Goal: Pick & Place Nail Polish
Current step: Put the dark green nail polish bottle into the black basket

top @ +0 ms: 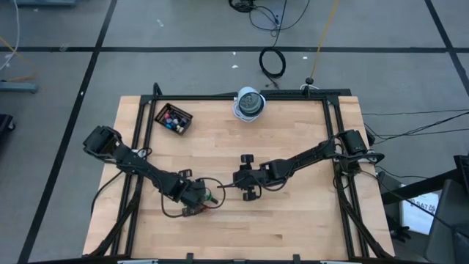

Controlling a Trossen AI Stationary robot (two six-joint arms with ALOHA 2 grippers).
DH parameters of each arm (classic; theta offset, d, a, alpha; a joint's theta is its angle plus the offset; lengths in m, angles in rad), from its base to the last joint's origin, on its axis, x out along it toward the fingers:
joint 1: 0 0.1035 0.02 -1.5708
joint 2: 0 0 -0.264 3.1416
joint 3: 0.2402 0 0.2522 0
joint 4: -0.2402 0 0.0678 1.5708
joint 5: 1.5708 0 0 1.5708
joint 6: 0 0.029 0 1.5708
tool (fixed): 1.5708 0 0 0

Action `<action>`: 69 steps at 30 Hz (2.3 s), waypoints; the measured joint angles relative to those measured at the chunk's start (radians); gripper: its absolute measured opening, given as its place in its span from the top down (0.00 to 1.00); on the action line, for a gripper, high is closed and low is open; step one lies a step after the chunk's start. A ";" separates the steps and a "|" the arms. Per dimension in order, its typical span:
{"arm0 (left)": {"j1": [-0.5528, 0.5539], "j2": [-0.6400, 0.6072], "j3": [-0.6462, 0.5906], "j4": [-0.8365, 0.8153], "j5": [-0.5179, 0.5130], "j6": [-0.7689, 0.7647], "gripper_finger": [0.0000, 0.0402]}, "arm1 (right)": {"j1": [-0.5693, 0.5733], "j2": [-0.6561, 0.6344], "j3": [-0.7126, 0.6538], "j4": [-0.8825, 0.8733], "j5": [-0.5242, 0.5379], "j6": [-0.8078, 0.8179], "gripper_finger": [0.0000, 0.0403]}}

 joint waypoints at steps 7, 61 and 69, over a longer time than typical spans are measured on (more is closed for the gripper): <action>-0.015 -0.016 -0.013 0.003 -0.076 -0.007 0.91 | 0.000 0.000 0.000 0.000 0.001 -0.003 0.64; 0.720 -0.920 -0.543 0.679 -0.553 0.375 0.91 | 0.024 -0.466 -0.513 0.623 -0.148 -0.087 0.64; 0.952 -0.920 -0.543 0.453 -0.499 0.255 0.91 | 0.024 -0.636 -0.712 0.838 -0.096 -0.061 0.64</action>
